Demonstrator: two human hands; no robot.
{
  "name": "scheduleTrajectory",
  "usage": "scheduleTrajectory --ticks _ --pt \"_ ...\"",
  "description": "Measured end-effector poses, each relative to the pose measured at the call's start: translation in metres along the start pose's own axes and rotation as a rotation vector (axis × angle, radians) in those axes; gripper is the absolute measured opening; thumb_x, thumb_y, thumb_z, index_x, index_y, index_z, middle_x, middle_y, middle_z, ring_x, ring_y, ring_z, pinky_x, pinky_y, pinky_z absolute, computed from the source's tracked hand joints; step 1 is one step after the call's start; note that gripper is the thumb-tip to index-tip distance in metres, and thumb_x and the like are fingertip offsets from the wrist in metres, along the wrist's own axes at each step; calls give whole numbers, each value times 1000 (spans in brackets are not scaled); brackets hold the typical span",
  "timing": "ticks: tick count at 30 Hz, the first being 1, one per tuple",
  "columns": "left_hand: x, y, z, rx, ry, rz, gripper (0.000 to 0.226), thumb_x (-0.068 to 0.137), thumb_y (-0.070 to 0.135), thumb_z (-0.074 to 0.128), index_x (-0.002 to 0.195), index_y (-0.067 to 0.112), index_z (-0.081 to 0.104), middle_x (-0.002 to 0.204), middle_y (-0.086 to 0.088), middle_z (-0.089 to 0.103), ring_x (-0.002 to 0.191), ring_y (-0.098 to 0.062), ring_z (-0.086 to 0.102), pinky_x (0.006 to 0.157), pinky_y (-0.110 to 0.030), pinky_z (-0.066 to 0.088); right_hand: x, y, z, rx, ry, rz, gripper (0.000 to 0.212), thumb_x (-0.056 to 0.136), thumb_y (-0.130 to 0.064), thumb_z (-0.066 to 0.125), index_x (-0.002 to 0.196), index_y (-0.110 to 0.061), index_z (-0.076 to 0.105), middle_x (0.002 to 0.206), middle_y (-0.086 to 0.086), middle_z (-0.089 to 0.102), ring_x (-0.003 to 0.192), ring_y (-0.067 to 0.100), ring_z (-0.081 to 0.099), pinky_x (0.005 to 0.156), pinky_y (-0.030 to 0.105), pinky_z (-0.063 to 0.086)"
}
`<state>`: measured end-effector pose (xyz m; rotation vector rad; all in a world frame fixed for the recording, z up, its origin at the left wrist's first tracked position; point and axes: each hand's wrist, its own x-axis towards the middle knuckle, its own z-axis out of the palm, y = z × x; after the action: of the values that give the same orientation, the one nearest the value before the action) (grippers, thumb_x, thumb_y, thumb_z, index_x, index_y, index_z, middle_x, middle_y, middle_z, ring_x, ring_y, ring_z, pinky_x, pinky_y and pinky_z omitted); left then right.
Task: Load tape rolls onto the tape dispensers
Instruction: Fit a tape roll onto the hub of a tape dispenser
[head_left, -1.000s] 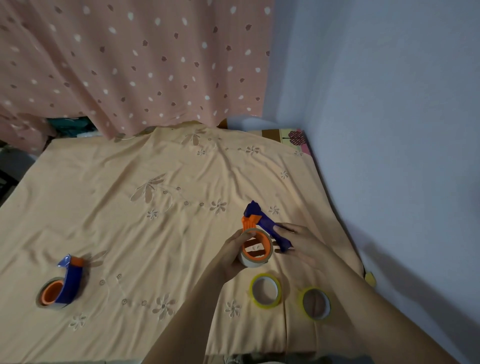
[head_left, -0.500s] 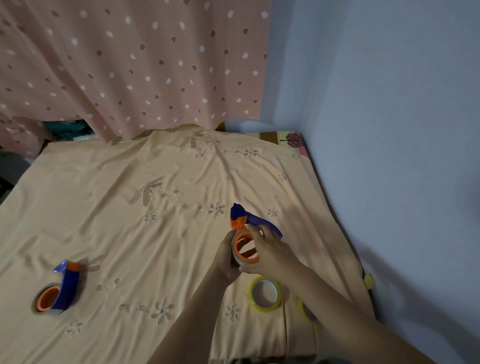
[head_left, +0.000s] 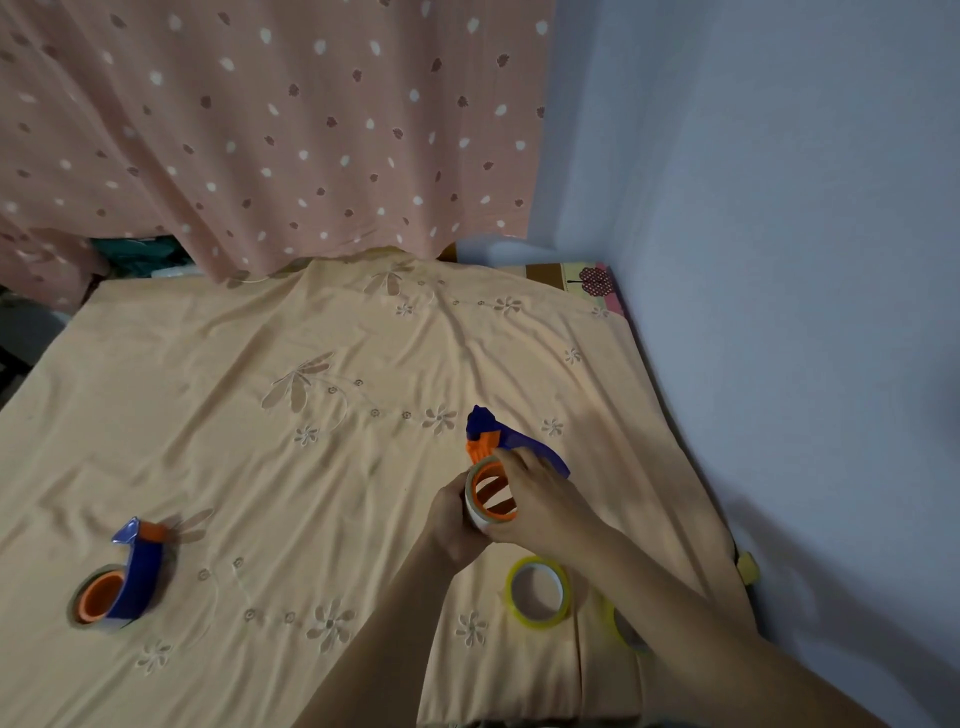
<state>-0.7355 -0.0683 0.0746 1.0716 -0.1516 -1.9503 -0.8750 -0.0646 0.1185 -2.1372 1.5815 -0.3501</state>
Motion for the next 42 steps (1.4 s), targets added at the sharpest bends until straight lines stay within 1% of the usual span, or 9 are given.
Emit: scheduleTrajectory --ticks 6,9,15,19,21,27,30,34,42 --pt "1 10 0 25 18 -24 31 107 15 34 114 2 62 108 -16 69 90 -30 70 76 -43 59 12 -4 -17 125 36 -21 76 66 -59 68 134 -34 43 128 -13 49 117 11 53 88 33 54" --pt "6 14 -8 63 32 -7 32 107 12 39 130 4 59 127 -19 68 102 -32 67 89 -47 56 17 -1 -29 156 100 -37 78 68 -50 75 136 -31 41 130 -11 47 117 11 52 86 32 55" --pt "27 22 -35 30 159 25 45 106 25 42 150 14 48 133 -17 60 132 -41 53 114 -61 37 37 24 -14 34 178 105 87 71 -47 78 142 -18 36 137 1 46 121 21 50 83 35 56" --pt "35 29 -39 128 155 113 45 97 20 63 142 14 58 133 -14 67 125 -35 65 101 -51 55 46 54 24 -2 69 312 93 73 -44 79 147 -13 32 142 9 43 121 27 53 84 35 53" --pt "39 30 -43 123 178 97 41 99 30 61 138 16 62 128 -14 72 112 -31 73 89 -46 61 49 62 42 65 46 416 92 72 -40 81 146 -14 34 140 9 44 120 27 53 84 37 54" --pt "55 25 -68 225 218 100 46 106 37 43 145 15 54 138 -21 64 121 -36 65 80 -39 61 58 69 78 178 90 555 89 72 -41 79 145 -13 35 139 9 45 124 28 50 85 39 55" --pt "56 32 -68 163 270 95 38 105 34 48 135 14 61 122 -17 71 102 -31 70 68 -36 63 57 73 90 293 125 688 85 70 -42 78 140 -13 40 133 11 49 121 29 52 86 38 54" --pt "65 34 -84 99 301 99 41 104 33 48 139 13 59 119 -14 70 97 -30 69 69 -37 59 53 81 106 110 -15 701 89 71 -42 78 142 -12 35 135 12 43 123 33 48 92 39 49" --pt "73 23 -105 198 358 53 41 105 37 46 140 18 57 136 -20 65 124 -41 62 89 -49 56 61 90 125 -166 -222 612 91 76 -37 78 146 -10 27 144 12 34 127 33 44 91 41 51"
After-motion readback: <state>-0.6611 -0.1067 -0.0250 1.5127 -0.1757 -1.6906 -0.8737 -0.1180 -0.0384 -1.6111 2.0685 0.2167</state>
